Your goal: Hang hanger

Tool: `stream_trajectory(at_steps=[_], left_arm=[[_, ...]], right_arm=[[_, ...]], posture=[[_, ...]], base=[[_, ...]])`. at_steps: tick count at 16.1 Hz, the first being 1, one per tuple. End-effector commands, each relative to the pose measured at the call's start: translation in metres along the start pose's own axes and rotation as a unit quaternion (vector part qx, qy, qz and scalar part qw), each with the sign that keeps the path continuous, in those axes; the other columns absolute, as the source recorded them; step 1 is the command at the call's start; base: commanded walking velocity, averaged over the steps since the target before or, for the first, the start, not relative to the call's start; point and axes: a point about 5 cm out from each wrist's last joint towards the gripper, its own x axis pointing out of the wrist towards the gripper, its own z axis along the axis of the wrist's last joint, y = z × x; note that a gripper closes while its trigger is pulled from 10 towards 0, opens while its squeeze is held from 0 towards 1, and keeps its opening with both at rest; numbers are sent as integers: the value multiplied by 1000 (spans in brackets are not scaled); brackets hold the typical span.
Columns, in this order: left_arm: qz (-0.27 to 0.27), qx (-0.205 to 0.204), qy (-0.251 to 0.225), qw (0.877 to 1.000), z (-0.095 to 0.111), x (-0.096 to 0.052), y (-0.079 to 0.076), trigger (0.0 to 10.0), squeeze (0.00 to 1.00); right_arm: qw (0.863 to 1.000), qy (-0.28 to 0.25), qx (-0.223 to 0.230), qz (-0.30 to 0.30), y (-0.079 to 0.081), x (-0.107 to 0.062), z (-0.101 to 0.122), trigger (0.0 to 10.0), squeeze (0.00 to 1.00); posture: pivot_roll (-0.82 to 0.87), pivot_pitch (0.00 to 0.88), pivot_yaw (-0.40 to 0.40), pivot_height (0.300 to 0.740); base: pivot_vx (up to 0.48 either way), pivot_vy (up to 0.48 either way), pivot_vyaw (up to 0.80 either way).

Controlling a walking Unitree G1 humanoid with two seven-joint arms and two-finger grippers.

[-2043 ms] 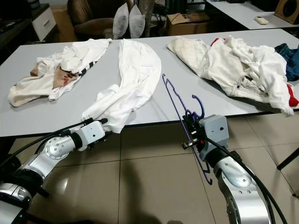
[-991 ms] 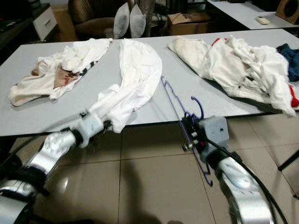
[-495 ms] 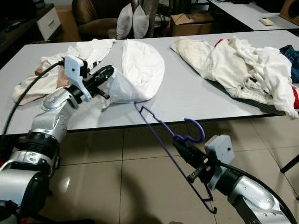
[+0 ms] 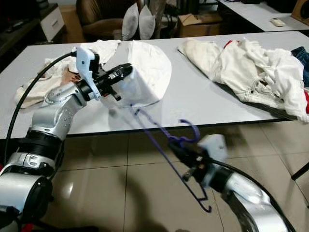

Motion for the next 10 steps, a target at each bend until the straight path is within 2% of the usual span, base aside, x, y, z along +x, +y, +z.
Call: stream_trajectory(at_steps=[1, 4, 6, 10], left_arm=[[3, 9, 1, 1000, 6, -1, 1, 0, 0], [-9, 6, 9, 1000, 4, 1, -5, 0, 0], [-12, 7, 19, 1000, 1, 0, -7, 0, 0], [7, 22, 38, 999, -1, -3, -3, 0, 0]], right_arm=[[1000, -11, -15, 22, 0, 9, 9, 10000, 0], [999, -23, -25, 40, 2, 20, 19, 10000, 0], [998, -33, -34, 31, 3, 25, 24, 10000, 0], [997, -42, -45, -48, -10, 23, 29, 10000, 0]], posture=[[-255, 0, 98, 740], [-253, 0, 96, 740], [-254, 0, 96, 740], [-255, 0, 98, 740]], base=[[0, 0, 0], [0, 0, 0], [0, 0, 0], [0, 0, 0]])
